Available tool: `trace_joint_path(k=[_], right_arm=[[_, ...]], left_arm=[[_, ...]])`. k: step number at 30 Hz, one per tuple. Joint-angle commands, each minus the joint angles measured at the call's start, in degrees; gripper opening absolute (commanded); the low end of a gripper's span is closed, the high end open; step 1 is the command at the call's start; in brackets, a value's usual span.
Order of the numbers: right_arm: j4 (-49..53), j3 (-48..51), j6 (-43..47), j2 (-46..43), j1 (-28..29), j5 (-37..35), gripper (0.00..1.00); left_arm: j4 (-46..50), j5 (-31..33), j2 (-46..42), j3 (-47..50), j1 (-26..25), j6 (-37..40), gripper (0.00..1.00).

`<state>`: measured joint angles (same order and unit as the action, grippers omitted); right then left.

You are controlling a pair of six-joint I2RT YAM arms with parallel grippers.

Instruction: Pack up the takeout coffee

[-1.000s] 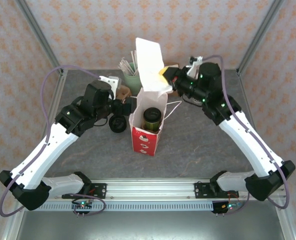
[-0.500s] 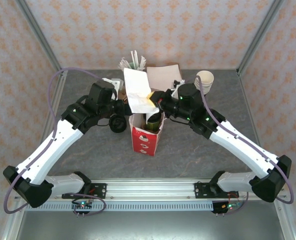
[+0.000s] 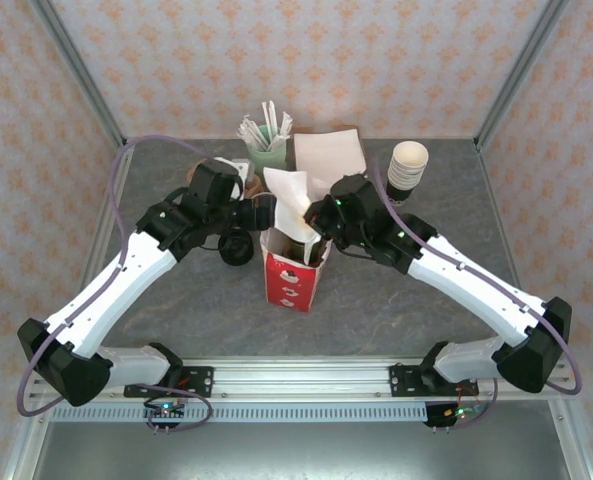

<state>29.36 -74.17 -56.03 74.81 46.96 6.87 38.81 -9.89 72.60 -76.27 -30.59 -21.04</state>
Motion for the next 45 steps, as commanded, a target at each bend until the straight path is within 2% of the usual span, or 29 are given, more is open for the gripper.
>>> trace_joint_path(k=[1, 10, 19, 35, 39, 42, 45], right_arm=[[6.9, -3.7, 3.7, 1.0, 1.3, -6.9, 0.0], [14.3, -9.1, 6.1, 6.7, 4.0, -13.8, 0.0], [18.4, -11.1, 7.6, 10.8, 4.3, -17.6, 0.0], [23.3, -12.8, 8.7, 14.6, 5.9, -22.0, 0.0], [22.6, -13.7, 9.6, 14.3, 6.0, -21.1, 0.14], [21.7, -16.0, 11.1, 13.3, 5.9, -20.2, 0.31], [20.6, -17.6, 12.6, 12.1, 6.0, -19.9, 0.37]], left_arm=[[-1.9, -1.6, 0.5, 0.8, 0.7, 0.1, 0.77], [-1.9, -2.5, 1.3, 1.4, 0.8, 0.6, 0.59], [-2.0, -3.4, 1.7, 1.7, 0.9, 0.4, 0.45], [-2.3, -4.8, 2.2, 2.0, 0.9, 0.7, 0.32], [-2.2, -5.1, 2.1, 2.1, 0.9, 0.9, 0.28], [-2.1, -5.3, 1.9, 2.0, 0.8, 0.9, 0.23], [-2.2, -5.5, 1.7, 2.1, 0.9, 0.7, 0.22]])
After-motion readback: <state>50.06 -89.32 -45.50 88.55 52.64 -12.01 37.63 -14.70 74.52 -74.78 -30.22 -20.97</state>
